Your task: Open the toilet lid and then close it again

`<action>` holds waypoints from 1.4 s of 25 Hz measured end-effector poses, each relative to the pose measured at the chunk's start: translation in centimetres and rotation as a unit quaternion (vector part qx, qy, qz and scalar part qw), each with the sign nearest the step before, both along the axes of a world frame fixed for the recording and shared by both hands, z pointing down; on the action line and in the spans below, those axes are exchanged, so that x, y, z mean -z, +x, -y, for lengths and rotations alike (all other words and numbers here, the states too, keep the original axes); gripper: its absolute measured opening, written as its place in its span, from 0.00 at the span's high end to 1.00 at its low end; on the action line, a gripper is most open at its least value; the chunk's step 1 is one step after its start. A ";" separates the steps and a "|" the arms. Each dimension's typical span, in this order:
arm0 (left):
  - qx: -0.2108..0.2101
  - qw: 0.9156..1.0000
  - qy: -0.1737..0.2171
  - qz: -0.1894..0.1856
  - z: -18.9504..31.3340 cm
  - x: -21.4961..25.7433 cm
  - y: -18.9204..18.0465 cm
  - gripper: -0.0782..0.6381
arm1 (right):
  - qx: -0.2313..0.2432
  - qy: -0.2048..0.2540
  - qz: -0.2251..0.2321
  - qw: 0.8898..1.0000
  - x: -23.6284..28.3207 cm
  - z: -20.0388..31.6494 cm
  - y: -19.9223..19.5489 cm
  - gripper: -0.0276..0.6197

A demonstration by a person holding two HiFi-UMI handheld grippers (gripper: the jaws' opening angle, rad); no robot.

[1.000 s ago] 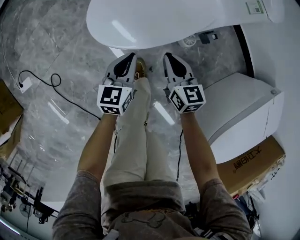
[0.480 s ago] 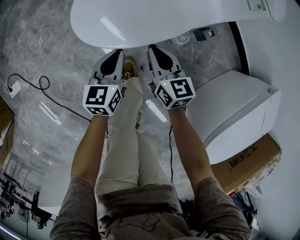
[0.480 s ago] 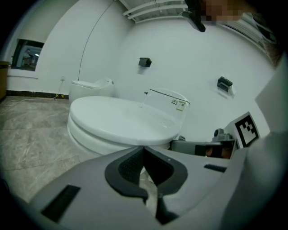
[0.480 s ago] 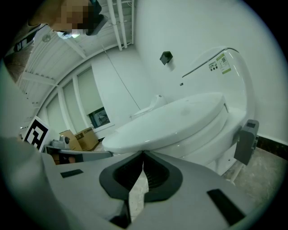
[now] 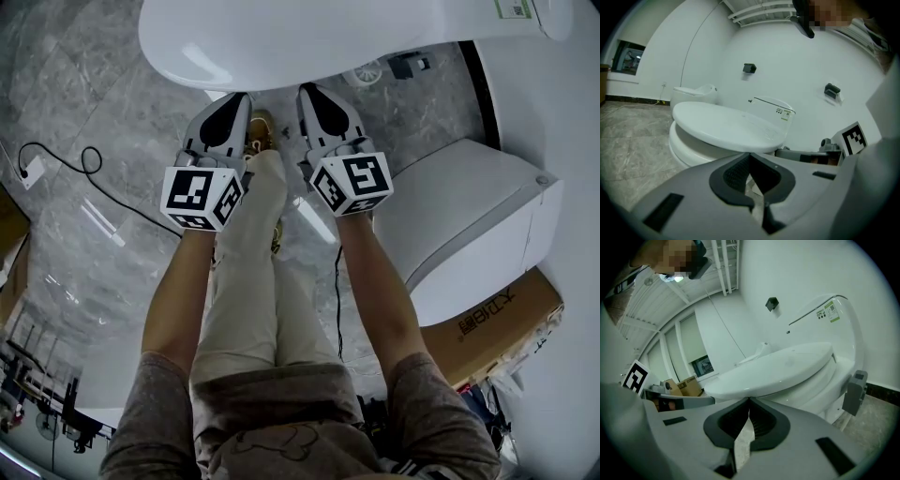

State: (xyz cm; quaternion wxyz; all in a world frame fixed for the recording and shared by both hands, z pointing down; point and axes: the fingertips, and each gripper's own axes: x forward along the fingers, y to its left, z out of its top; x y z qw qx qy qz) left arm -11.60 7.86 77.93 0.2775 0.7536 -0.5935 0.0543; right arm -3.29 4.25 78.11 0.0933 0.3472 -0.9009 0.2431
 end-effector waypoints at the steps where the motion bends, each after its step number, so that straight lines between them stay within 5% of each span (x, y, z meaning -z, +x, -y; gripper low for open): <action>1: -0.005 1.000 0.001 0.004 0.0 0.5 0.1 0.88 | 0.001 0.000 0.001 1.000 0.4 0.0 0.1 0.91; 15: -0.068 0.995 0.059 0.043 4.0 14.2 3.1 0.88 | -0.045 -0.002 0.030 0.999 10.5 3.2 2.4 0.91; 28: -0.175 0.976 0.110 0.062 12.9 25.9 11.9 0.88 | -0.145 -0.037 0.028 0.988 18.9 10.0 9.3 0.91; 35: -0.227 0.966 0.118 0.031 18.1 28.7 17.2 0.88 | -0.186 -0.045 0.017 0.981 21.3 14.0 13.4 0.91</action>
